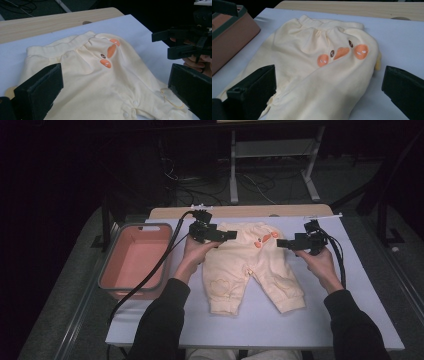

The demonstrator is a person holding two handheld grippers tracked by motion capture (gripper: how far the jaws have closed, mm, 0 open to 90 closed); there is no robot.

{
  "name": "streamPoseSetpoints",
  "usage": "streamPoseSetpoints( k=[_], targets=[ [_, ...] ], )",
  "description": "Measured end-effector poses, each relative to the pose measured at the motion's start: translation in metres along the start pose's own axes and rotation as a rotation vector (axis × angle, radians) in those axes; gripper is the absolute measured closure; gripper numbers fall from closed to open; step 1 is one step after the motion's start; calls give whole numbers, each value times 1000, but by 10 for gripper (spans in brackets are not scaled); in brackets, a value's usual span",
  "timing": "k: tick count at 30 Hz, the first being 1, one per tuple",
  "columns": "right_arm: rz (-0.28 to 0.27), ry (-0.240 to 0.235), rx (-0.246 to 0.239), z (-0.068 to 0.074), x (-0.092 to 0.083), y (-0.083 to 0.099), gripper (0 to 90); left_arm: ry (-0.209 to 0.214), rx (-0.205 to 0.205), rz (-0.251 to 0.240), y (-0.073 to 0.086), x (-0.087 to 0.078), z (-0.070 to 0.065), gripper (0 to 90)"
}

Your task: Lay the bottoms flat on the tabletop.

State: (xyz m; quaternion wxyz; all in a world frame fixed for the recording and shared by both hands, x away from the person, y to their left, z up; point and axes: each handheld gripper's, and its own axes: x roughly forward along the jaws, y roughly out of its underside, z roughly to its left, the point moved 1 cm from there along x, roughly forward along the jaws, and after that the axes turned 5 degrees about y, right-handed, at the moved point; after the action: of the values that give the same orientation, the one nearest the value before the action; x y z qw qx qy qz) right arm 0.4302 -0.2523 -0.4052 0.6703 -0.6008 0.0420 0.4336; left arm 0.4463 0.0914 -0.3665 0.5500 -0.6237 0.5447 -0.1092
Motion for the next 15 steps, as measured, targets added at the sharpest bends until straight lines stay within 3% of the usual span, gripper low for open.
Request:
streamPoseSetpoints(
  k=[8, 15],
  targets=[
    [-19, -23, 3, 5, -12, 14, 0, -1, 57, 15, 8, -3, -15, 0],
    [-21, -46, -13, 15, -20, 29, 0, 19, 69, 5, 24, -5, -24, 0]
  ],
)
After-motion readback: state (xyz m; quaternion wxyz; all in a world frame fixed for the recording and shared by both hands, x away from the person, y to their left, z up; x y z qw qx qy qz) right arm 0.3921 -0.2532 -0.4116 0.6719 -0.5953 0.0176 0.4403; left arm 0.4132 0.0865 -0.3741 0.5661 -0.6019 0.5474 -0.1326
